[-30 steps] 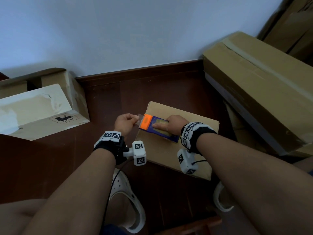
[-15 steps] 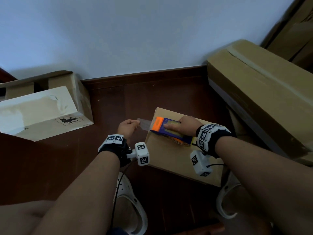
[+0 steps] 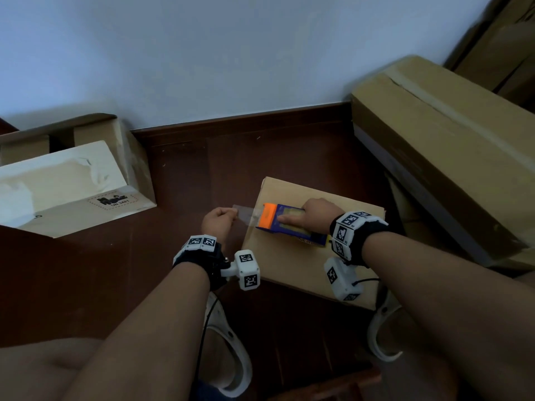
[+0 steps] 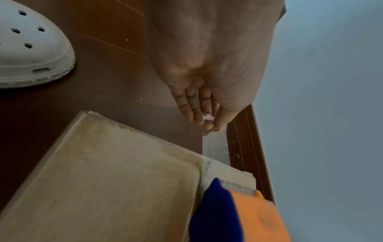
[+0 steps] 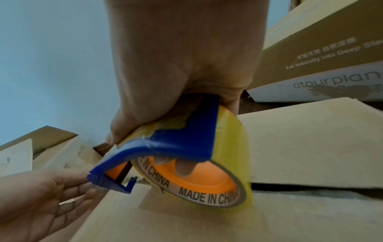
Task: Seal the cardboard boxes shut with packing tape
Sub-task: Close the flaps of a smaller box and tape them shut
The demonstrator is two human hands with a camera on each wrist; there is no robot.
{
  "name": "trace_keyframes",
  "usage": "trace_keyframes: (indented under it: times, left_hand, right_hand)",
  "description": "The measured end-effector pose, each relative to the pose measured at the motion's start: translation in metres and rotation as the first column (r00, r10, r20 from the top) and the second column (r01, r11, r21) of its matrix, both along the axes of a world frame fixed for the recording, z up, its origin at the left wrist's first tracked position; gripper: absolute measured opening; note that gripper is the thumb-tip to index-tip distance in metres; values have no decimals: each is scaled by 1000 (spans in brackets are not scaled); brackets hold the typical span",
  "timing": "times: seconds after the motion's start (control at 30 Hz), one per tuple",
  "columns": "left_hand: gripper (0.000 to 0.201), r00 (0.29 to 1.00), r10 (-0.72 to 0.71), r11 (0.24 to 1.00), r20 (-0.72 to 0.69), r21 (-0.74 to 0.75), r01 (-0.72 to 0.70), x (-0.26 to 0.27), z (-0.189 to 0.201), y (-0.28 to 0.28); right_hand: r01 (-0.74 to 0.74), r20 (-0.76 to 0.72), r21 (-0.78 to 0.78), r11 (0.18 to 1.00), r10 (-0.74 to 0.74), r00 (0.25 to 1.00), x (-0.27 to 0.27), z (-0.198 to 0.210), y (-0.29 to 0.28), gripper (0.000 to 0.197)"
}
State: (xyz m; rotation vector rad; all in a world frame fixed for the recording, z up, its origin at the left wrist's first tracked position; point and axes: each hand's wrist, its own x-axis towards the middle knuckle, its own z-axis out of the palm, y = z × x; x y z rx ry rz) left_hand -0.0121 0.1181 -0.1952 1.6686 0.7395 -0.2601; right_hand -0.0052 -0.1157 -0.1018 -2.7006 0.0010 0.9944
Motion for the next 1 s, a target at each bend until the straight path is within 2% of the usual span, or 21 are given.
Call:
trace_keyframes:
  times: [0.13,0.47,0.73,1.0]
  left_hand:
    - [16,1000,20,1000,0,9,-20,-3,-5,-2]
    - [16,1000,8,998,-5,68,-8,-9,-22,-5]
    - [16,1000,3,1000,-30,30,-2,-9,-31,-11]
    - [16,995,-32,991,-99,-130,19,-17,-33,-28]
  right_hand:
    - [-4,-7,-2,1000,4,1000,-2,-2,-1,80]
    - [-6,4,-33,999,6,1000,-4,-2,4,72]
    - [-7,-6,-53,999,7,1000,-2,-2,7,71]
    - [-3,-21,-49,999,1,1000,0,-4,6,72]
